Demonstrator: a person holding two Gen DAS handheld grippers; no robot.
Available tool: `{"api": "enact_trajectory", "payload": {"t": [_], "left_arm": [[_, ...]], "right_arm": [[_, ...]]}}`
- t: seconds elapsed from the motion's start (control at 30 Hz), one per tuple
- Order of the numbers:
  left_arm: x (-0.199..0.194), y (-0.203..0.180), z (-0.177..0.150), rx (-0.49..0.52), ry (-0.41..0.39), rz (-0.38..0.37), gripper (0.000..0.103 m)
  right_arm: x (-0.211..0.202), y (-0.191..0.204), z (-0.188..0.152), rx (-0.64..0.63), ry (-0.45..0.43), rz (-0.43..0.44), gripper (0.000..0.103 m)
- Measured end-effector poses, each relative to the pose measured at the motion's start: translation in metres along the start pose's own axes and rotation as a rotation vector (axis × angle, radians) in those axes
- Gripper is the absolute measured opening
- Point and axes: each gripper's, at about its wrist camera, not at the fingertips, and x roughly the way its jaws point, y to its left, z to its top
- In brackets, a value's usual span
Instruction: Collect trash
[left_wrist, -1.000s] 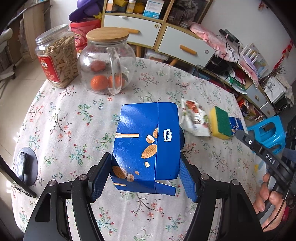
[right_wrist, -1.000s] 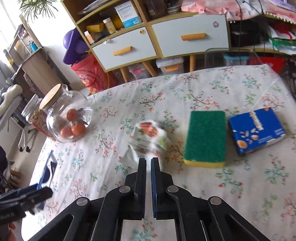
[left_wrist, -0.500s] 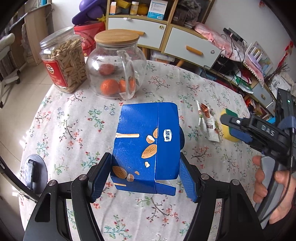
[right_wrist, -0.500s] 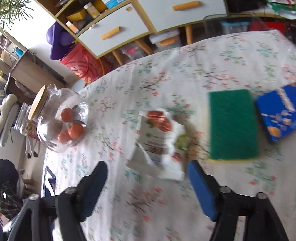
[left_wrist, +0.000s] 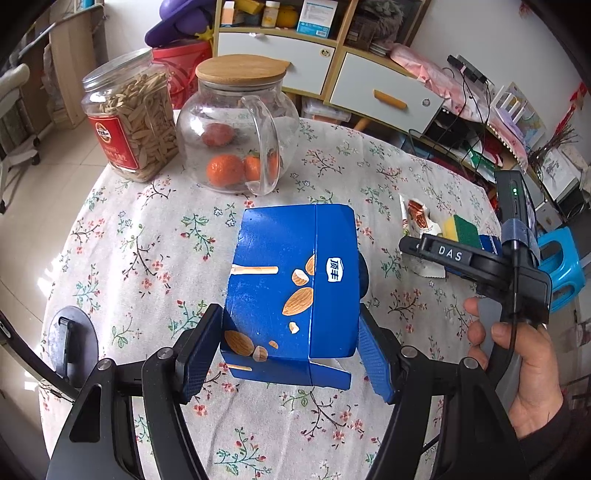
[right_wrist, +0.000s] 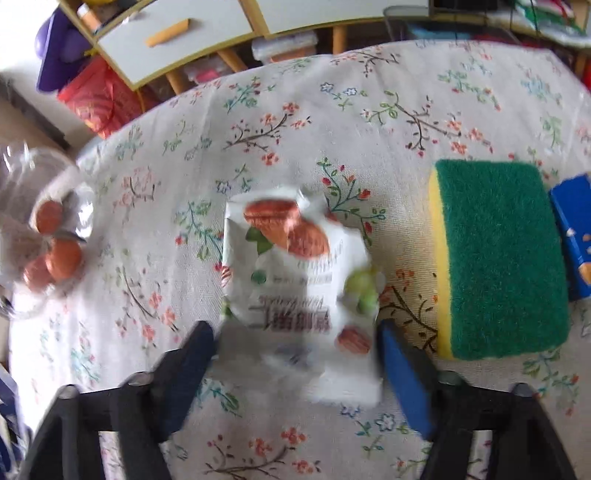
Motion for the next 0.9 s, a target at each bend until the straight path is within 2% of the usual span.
{"api": "enact_trajectory", "payload": {"t": [0.1,0.23,0.3,0.33,0.43,0.5,0.57,0.6,0.7,0.8,0.9], "left_arm": [[-0.002,-0.004,-0.001,0.017,-0.005,0.003,0.072],[-0.002,-0.011,-0.004,0.048,-0.008,0.012,0.072],[-0.002,-0.015,-0.006,0.056,-0.004,0.010,0.072],[-0.002,-0.016,-0.006,0.057,-0.001,0.007,0.072],[-0.003,-0.021,-0.007,0.058,0.002,-0.008,0.072],[-0.003,-0.023,-0.007,0.060,0.002,-0.009,0.072],[-0.003,-0.023,-0.007,0.058,0.003,-0.008,0.072],[-0.003,-0.023,-0.007,0.057,0.005,-0.009,0.072],[0.000,-0.017,-0.006,0.055,0.009,-0.001,0.072],[0.003,-0.008,-0.004,0.045,0.014,0.006,0.072],[0.006,0.002,-0.001,0.027,0.021,0.011,0.072]], "right_arm": [[-0.008,0.004,-0.005,-0.059,-0.006,0.011,0.062],[-0.027,0.001,-0.013,-0.084,0.022,0.039,0.043],[-0.041,-0.005,-0.017,-0.109,0.022,0.044,0.041],[-0.048,-0.008,-0.020,-0.122,0.013,0.043,0.036],[-0.064,-0.018,-0.027,-0.136,-0.002,0.041,0.035],[-0.071,-0.027,-0.030,-0.119,-0.006,0.050,0.040],[-0.073,-0.031,-0.029,-0.092,-0.012,0.068,0.076],[-0.072,-0.030,-0.027,-0.078,-0.022,0.082,0.080],[-0.065,-0.021,-0.021,-0.090,-0.028,0.122,0.082],[-0.045,0.002,-0.013,-0.161,-0.015,0.106,0.082],[-0.020,0.022,-0.009,-0.227,0.020,0.077,0.088]]}}
